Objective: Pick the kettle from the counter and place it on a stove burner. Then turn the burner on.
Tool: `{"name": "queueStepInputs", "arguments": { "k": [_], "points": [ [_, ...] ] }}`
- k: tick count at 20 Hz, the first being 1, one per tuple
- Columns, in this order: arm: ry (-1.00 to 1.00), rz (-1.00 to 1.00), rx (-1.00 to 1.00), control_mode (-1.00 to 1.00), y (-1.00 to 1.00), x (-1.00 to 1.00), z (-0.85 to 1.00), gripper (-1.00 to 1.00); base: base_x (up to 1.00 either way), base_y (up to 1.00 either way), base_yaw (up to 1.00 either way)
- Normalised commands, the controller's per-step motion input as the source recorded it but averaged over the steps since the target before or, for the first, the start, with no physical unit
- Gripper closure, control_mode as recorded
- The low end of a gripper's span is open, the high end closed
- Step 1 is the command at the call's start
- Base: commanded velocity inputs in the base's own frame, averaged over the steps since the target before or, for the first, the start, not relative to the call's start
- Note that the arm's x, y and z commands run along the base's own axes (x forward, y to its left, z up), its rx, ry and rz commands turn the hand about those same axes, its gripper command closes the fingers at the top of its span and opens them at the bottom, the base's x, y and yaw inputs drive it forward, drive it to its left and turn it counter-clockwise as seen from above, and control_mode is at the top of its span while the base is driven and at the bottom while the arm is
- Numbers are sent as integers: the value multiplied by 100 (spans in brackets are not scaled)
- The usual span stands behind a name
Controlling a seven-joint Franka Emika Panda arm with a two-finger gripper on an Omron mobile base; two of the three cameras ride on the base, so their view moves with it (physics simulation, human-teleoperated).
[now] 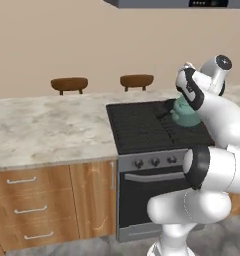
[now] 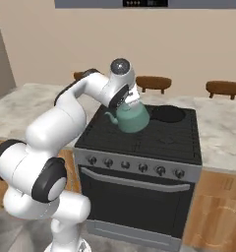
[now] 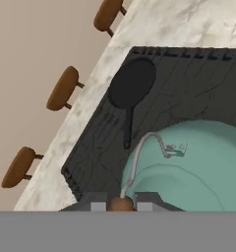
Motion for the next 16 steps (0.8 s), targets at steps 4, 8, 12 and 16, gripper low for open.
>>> {"name": "queueStepInputs", "arguments": {
  "k": [4,8,12,16],
  "points": [
    [0,0,0,100,0,0,0,100,0,-4,45],
    [0,0,0,100,0,0,0,100,0,-13,17],
    [0,0,0,100,0,0,0,100,0,-48,6],
    [0,0,0,100,0,0,0,100,0,-94,11]
  ]
}}
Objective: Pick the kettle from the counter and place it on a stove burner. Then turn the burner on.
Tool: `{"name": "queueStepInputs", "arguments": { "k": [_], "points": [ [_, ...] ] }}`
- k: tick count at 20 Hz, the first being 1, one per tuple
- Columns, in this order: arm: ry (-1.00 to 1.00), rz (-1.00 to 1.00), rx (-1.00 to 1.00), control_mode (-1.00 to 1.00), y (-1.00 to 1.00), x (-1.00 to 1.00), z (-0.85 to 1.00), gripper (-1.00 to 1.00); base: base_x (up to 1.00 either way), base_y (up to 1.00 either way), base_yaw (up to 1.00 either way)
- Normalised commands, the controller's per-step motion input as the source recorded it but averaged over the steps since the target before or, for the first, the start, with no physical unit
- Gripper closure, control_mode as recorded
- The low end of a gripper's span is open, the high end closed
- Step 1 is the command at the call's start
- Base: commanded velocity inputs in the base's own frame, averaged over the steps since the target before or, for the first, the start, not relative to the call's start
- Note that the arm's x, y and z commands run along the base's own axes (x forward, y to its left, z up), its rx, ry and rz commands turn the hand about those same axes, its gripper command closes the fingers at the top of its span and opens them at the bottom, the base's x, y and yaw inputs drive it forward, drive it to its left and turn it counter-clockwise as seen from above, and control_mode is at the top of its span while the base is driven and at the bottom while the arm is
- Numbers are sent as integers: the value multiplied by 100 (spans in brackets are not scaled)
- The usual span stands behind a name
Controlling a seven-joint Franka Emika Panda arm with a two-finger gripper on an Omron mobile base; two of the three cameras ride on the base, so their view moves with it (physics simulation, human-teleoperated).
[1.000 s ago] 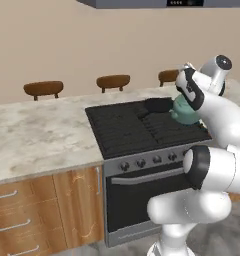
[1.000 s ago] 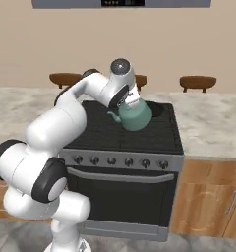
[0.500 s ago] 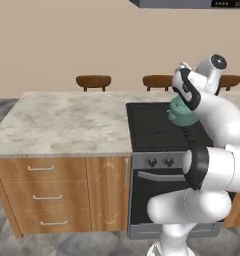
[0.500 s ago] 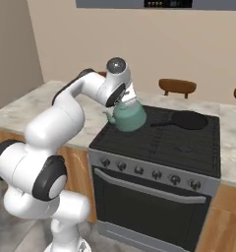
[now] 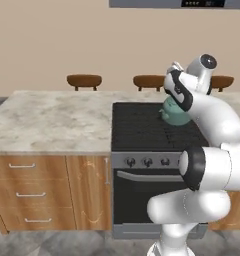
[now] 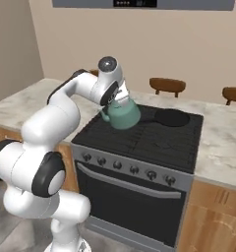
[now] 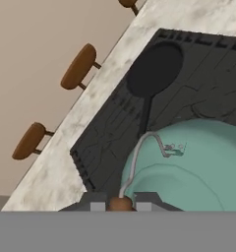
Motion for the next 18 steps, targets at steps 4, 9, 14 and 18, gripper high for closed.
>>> {"name": "queueStepInputs", "arguments": {
  "k": [4,9,14,18],
  "points": [
    [0,0,0,100,0,0,0,100,14,-89,12],
    [0,0,0,100,0,0,0,100,39,-55,19],
    [0,0,0,100,0,0,0,100,21,-4,10],
    [0,0,0,100,0,0,0,100,41,-5,4]
  ]
}}
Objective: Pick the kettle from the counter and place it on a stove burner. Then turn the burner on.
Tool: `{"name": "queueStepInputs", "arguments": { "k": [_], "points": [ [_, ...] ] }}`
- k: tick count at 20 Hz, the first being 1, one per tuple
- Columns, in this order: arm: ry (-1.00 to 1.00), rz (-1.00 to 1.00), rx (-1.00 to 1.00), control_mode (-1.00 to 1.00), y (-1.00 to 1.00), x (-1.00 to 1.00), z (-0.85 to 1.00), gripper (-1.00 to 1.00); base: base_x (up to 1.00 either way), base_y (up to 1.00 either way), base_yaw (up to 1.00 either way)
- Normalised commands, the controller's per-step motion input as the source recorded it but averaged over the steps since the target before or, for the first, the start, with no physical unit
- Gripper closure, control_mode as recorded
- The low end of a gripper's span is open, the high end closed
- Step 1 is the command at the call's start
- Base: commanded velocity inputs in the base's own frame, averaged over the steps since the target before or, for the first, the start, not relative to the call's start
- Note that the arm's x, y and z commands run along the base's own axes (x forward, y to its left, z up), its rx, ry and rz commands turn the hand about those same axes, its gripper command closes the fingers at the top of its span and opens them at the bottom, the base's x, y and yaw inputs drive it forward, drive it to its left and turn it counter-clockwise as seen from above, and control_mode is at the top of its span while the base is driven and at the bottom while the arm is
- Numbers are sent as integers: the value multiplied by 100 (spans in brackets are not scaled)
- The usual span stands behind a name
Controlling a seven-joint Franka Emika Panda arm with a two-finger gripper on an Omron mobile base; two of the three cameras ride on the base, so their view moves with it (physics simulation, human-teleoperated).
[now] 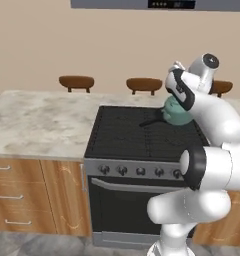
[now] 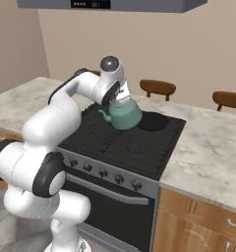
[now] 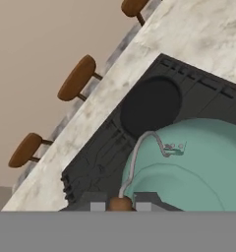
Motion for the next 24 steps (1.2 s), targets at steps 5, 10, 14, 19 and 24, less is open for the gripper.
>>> {"name": "queueStepInputs", "arguments": {
  "k": [5,10,14,19,24],
  "points": [
    [0,0,0,100,0,0,0,100,61,-1,0],
    [0,0,0,100,0,0,0,100,47,-2,2],
    [0,0,0,100,0,0,0,100,27,0,4],
    [0,0,0,100,0,0,0,100,29,0,5],
    [-1,3,2,-100,3,17,-5,100,14,0,4]
  ]
}}
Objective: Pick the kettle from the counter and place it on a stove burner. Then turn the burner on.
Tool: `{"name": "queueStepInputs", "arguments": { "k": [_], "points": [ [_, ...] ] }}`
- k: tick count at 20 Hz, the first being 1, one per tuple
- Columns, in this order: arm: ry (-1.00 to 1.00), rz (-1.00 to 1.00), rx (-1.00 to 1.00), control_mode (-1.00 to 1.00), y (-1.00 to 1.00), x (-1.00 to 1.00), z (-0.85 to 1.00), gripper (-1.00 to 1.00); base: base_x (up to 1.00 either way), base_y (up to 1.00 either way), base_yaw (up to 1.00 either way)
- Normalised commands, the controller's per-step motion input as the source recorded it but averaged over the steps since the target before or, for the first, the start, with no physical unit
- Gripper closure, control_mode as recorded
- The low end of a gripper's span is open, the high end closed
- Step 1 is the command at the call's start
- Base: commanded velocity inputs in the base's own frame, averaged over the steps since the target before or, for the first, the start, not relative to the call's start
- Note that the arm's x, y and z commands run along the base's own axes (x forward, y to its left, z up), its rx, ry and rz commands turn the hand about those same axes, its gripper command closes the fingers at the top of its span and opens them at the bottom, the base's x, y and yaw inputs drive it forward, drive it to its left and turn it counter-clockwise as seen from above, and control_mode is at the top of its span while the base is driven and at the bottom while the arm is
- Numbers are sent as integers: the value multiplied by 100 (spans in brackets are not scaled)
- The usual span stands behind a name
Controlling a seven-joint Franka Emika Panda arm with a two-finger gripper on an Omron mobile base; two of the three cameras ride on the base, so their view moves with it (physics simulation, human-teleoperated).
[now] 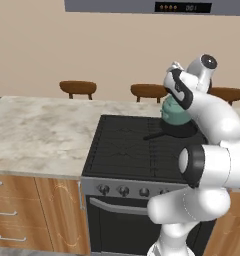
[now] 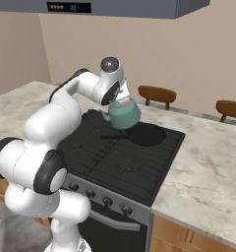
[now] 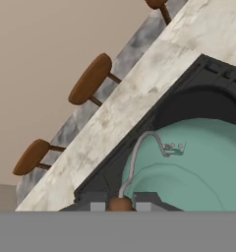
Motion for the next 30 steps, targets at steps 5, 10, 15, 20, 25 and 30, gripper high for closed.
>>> {"name": "queueStepInputs", "arguments": {
  "k": [5,10,15,20,25,30],
  "points": [
    [0,14,11,-100,39,52,-28,100,0,0,0],
    [0,20,21,-100,24,27,-40,100,0,0,0],
    [1,15,11,-100,47,24,-39,100,0,0,0],
    [1,0,0,-100,8,2,0,100,0,0,0],
    [0,0,0,-100,0,0,0,100,0,0,0],
    [1,0,2,-100,20,3,-6,100,0,0,0]
  ]
}}
